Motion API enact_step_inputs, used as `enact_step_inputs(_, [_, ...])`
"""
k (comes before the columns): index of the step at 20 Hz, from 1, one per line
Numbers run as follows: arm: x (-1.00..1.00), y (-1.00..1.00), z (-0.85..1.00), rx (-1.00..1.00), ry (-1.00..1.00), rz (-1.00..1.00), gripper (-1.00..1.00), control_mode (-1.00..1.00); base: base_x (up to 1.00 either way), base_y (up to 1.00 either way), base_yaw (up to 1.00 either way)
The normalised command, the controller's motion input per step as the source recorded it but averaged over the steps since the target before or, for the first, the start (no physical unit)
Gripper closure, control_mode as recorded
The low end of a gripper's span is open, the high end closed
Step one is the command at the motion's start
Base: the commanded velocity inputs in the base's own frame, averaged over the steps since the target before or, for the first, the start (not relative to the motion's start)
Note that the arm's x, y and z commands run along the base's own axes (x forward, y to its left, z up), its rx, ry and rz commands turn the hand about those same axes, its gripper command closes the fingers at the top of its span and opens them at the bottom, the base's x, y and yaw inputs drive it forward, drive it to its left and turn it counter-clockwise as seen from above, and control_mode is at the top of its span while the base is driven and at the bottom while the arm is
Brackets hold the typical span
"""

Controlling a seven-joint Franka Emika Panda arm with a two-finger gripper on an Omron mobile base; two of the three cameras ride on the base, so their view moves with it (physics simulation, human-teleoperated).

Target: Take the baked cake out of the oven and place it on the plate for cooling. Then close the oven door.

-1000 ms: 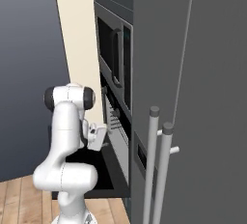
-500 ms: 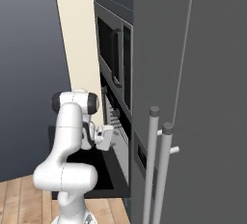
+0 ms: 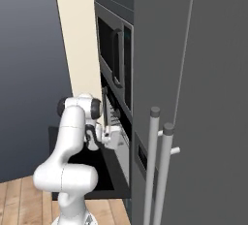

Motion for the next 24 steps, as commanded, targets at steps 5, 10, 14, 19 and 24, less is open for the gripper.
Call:
enact_step_inputs(5, [0.38,-0.23,-0.21,0.00,-0.02,-0.03,-1.00,-1.00,0.00,0.00,0.00])
enact_step_inputs(10, [0.39,-0.18,-0.27,0.00,0.00,-0.01,-1.00,-1.00,0.00,0.00,0.00])
enact_step_inputs(14, [0.36,-0.13,-0.37,0.00,0.00,0.00,-1.00,-1.00,0.00,0.00,0.00])
enact_step_inputs(19, [0.33,-0.08,-0.44,0.00,0.05,0.00,-1.00,-1.00,0.00,0.00,0.00])
enact_step_inputs(24, [0.34,-0.08,-0.47,0.00,0.07,0.00,-1.00,-1.00,0.00,0.00,0.00])
